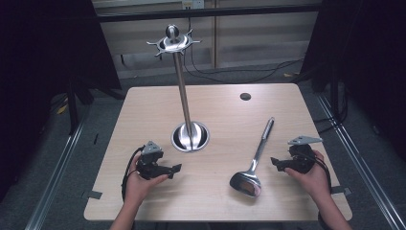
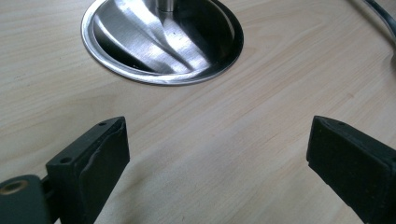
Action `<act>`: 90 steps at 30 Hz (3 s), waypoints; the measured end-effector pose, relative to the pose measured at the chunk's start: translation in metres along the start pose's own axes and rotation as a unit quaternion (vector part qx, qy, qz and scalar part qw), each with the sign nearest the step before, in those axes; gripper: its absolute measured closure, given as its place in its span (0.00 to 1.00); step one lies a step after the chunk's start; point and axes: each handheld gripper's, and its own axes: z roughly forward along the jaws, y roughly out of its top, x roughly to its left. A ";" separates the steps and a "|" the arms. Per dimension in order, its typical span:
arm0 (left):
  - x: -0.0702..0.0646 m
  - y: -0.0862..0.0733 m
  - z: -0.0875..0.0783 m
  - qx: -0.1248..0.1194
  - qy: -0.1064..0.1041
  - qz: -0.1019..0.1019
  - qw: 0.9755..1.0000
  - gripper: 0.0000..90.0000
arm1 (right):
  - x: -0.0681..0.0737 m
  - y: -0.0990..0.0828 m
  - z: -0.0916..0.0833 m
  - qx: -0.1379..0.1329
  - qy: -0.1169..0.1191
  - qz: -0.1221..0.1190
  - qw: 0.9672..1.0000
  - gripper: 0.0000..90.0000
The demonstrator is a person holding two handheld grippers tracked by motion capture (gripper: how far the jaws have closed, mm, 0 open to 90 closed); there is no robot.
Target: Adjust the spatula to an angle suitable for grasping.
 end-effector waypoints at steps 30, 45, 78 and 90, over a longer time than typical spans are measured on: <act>0.000 -0.003 -0.008 -0.010 0.001 -0.001 1.000 0.07 | -0.012 0.027 0.021 0.026 -0.026 0.036 0.999 0.78; 0.002 -0.004 -0.011 -0.012 -0.003 0.004 1.000 0.07 | 0.005 0.043 0.047 0.046 -0.019 0.022 0.998 1.00; 0.003 -0.004 -0.011 -0.015 -0.005 0.003 1.000 0.07 | 0.046 0.077 0.079 0.057 0.027 0.009 0.998 0.94; 0.005 -0.003 -0.012 -0.018 -0.008 0.001 1.000 0.07 | 0.063 0.085 0.087 0.065 0.043 -0.003 0.997 0.92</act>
